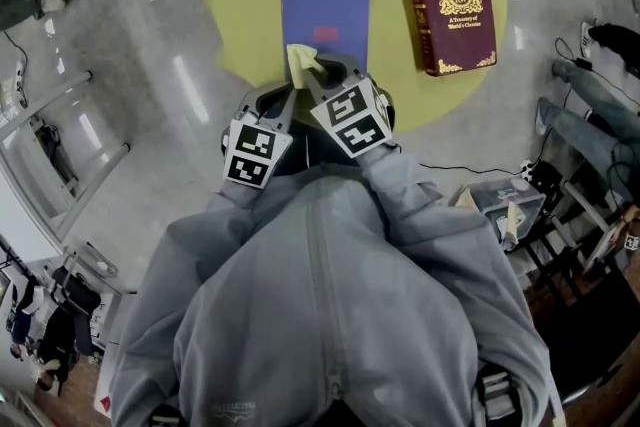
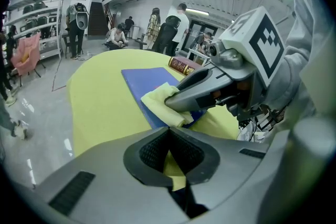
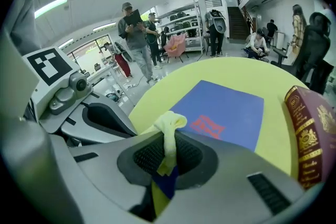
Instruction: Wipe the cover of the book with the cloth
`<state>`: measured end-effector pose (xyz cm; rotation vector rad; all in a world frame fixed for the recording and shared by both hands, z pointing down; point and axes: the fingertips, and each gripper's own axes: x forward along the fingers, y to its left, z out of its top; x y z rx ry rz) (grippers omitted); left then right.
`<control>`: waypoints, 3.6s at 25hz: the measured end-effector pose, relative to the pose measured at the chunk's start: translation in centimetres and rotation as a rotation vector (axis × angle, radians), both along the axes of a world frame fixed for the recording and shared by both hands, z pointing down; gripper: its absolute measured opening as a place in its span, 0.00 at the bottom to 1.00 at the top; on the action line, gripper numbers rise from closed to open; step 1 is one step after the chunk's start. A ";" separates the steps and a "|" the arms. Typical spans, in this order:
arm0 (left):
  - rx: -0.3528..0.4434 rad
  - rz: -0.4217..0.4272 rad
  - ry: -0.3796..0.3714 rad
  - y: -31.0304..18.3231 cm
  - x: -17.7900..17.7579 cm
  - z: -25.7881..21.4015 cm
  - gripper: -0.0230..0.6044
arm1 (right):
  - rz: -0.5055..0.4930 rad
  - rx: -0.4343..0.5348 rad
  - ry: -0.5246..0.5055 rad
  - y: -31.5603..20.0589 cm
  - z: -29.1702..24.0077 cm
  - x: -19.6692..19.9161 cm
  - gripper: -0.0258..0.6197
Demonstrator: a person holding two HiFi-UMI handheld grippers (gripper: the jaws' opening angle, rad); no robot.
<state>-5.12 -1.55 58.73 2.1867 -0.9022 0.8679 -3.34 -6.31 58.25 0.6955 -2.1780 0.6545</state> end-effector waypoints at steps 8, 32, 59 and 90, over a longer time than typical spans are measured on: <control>0.002 0.002 -0.003 0.1 0.0 0.0 0.07 | 0.083 -0.004 0.033 0.1 0.2 3.8 0.13; -0.005 0.008 -0.016 0.1 0.2 -0.1 0.07 | 0.242 0.007 0.115 0.0 0.3 11.7 0.13; 0.319 -0.059 0.145 -9.1 3.5 -19.2 0.07 | 0.373 0.444 -0.022 -5.4 -22.3 11.8 0.13; 0.942 -0.230 0.291 -10.6 0.7 -41.3 0.07 | 0.475 0.951 -0.240 -5.3 -40.8 8.8 0.13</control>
